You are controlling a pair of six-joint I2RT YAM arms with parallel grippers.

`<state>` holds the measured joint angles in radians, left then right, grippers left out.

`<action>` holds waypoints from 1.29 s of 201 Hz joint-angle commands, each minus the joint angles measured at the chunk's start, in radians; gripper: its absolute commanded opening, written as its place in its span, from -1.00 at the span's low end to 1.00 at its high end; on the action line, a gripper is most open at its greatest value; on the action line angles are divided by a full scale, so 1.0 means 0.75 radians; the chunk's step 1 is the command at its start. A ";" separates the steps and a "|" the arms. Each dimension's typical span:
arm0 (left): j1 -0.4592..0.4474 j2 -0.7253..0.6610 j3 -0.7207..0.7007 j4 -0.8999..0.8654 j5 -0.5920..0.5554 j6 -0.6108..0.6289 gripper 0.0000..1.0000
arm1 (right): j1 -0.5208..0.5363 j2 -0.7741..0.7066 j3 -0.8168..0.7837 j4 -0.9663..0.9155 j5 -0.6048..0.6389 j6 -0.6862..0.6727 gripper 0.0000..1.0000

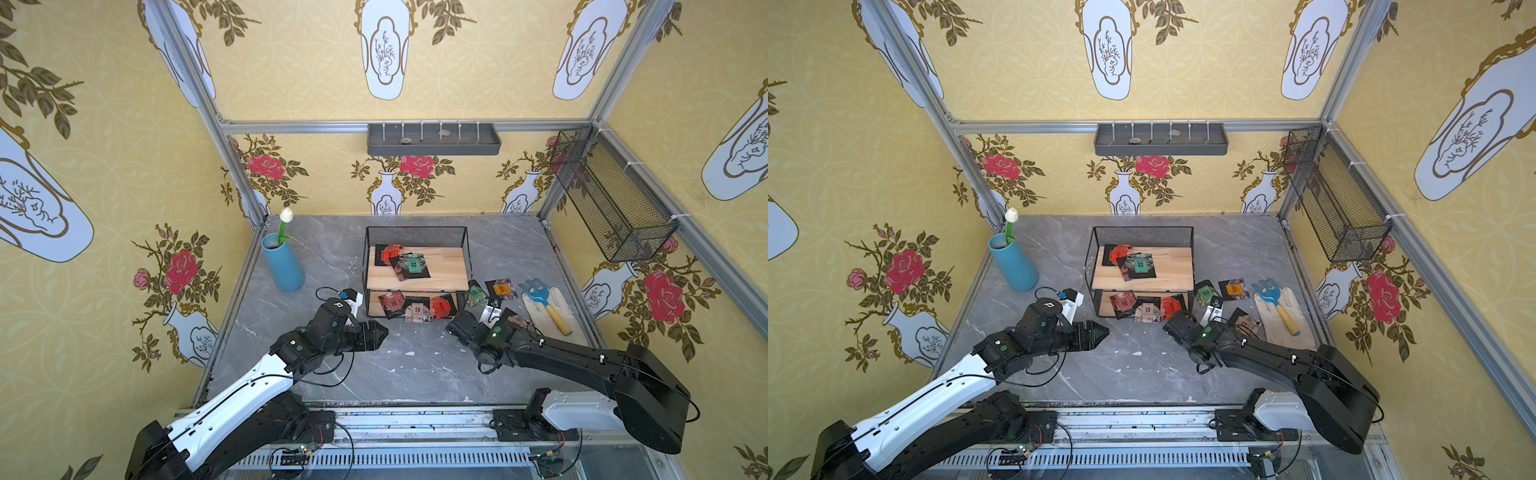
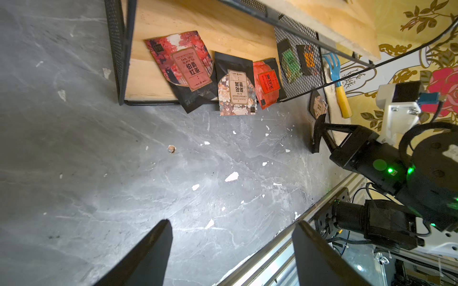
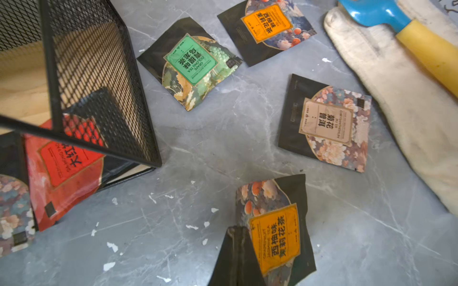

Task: Remove the tea bags from the shelf
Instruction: Place the tea bag at the center of the board.

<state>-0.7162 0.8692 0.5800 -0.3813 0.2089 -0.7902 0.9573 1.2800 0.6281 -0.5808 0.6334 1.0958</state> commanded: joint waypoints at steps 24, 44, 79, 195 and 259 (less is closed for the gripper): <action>0.000 0.001 0.000 0.002 -0.019 0.000 0.71 | -0.002 0.034 0.033 0.073 -0.018 -0.084 -0.65; 0.001 -0.004 -0.002 -0.001 -0.022 -0.002 0.71 | -0.002 0.034 0.039 0.075 -0.026 -0.097 -0.55; 0.000 -0.016 -0.006 -0.007 -0.025 -0.004 0.71 | -0.001 0.011 0.040 0.070 -0.033 -0.104 -0.43; 0.001 -0.072 0.019 -0.072 -0.047 -0.002 0.72 | 0.315 -0.083 0.211 -0.299 0.157 0.009 0.13; 0.000 -0.069 0.028 -0.066 -0.029 -0.017 0.72 | 0.515 -0.087 0.387 -0.324 0.163 -0.158 0.32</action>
<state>-0.7158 0.8165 0.5957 -0.4316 0.1802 -0.7948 1.3167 1.2179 0.8742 -0.8135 0.7361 1.0626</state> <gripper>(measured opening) 0.859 0.655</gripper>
